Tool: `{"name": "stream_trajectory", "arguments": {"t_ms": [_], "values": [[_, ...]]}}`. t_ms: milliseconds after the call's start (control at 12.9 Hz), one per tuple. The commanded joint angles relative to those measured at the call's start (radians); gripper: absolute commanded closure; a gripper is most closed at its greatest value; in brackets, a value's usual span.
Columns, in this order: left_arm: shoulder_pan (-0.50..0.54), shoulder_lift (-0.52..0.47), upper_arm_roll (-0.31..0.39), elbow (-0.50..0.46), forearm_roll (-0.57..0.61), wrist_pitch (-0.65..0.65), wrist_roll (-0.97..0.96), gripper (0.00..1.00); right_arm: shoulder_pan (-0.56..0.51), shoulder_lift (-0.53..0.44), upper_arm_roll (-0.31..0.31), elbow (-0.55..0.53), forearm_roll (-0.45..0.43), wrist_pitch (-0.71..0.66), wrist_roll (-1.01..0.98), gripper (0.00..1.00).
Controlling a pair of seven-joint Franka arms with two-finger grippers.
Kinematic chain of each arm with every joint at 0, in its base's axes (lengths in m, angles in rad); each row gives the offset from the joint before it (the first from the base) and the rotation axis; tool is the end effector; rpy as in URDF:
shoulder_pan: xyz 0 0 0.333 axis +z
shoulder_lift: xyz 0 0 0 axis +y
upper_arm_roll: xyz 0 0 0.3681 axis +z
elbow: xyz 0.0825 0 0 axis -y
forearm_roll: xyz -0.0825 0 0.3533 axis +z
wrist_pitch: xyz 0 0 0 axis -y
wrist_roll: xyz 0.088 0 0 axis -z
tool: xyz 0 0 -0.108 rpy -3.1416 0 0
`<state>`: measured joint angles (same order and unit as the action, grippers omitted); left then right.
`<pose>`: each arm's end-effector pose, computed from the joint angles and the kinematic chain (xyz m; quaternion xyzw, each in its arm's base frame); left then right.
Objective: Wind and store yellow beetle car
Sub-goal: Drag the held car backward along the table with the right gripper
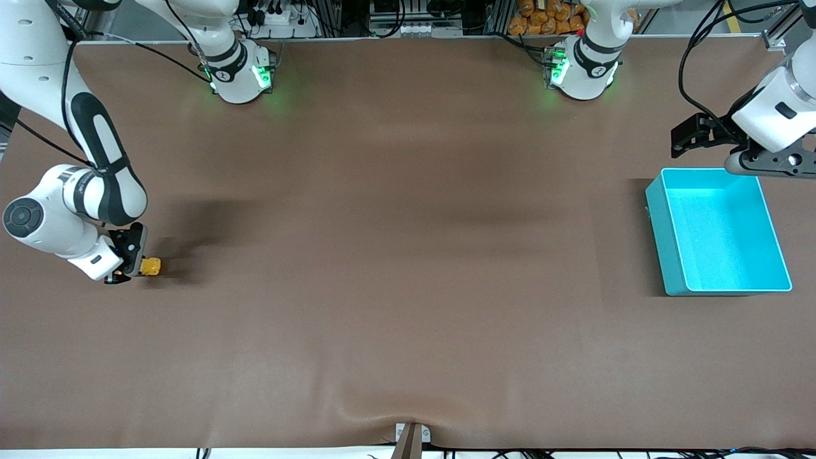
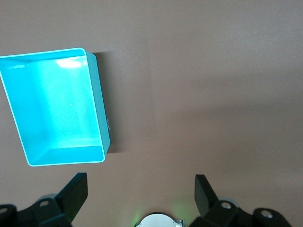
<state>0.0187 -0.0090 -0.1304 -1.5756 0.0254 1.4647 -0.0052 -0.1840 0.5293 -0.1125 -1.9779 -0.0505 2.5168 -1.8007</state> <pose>0.5058 -0.0541 0.6694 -0.9972 0.0524 0.0501 0.0162 0.5968 -0.1758 0.2681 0.7100 0.7028 -0.0345 0.0267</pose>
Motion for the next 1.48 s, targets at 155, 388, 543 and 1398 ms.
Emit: {"name": "stream_trajectory", "arguments": {"t_ms": [155, 388, 543, 1398], "values": [[-0.002, 0.0, 0.005, 0.006, -0.005, 0.0, -0.012, 0.0, -0.048, 0.063, 0.01, 0.044, 0.009, 0.011, -0.069, 0.65], [-0.003, 0.0, 0.005, 0.005, -0.004, -0.001, -0.012, 0.0, -0.064, 0.066, 0.01, 0.056, 0.009, 0.005, -0.091, 0.65], [-0.003, 0.0, 0.005, 0.005, -0.004, -0.001, -0.012, 0.0, -0.077, 0.07, 0.01, 0.065, 0.009, 0.001, -0.101, 0.65], [0.001, 0.0, 0.005, 0.005, -0.004, -0.001, -0.012, 0.0, -0.146, 0.097, 0.011, 0.114, 0.011, -0.001, -0.169, 0.64]]}}
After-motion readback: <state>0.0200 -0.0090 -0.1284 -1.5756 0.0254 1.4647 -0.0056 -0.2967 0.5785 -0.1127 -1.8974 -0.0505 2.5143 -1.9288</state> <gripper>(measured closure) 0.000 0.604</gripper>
